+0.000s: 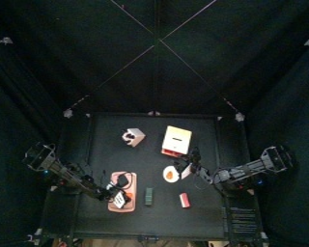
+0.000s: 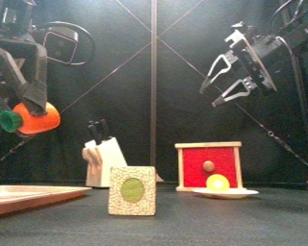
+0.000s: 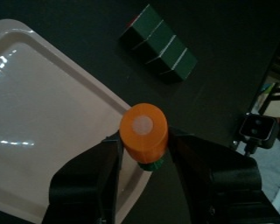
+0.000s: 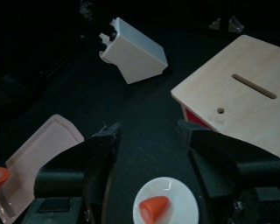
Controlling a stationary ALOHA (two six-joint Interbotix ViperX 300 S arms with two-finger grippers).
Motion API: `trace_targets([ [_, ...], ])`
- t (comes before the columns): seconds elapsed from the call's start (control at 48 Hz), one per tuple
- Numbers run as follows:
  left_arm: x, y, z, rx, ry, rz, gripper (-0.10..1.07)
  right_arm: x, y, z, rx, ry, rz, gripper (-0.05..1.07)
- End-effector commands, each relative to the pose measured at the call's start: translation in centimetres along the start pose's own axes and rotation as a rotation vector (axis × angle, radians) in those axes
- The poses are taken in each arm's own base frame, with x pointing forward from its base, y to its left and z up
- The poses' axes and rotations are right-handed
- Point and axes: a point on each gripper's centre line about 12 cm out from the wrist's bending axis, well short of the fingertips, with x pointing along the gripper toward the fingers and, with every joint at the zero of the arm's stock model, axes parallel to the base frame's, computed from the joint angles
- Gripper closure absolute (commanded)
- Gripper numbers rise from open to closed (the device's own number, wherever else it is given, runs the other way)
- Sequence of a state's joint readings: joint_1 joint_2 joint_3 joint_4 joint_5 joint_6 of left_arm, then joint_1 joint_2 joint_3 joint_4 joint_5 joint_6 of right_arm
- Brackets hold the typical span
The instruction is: Grab carrot bottom
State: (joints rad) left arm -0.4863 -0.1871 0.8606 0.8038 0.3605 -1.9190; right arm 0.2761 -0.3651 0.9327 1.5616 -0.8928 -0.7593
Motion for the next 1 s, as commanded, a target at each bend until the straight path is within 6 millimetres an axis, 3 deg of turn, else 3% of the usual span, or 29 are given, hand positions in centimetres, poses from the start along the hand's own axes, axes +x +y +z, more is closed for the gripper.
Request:
trace_targets([
  [0.0, -0.1, -0.5, 0.6, -0.009, 0.0, -0.047, 0.22, -0.3, 0.3, 0.2, -0.001, -0.005, 0.02, 0.14],
  [0.208, -0.2, -0.3, 1.8, -0.01, 0.008, -0.174, 0.22, -0.5, 0.2, -1.6, -0.012, 0.087, 0.055, 0.14],
  [0.5, 0.4, 3.5, 4.4, 0.066, -0.015, -0.238, 0.22, 0.4, 0.8, -4.7, -0.005, 0.245, 0.071, 0.14],
  [0.708, 0.0, 5.3, 7.7, 0.176, -0.077, -0.252, 0.22, 1.6, 1.3, -7.1, 0.042, 0.352, 0.005, 0.14],
  [0.979, -0.8, 6.5, 9.6, 0.313, -0.134, -0.214, 0.22, 2.4, 2.3, -6.5, 0.172, 0.399, -0.025, 0.14],
])
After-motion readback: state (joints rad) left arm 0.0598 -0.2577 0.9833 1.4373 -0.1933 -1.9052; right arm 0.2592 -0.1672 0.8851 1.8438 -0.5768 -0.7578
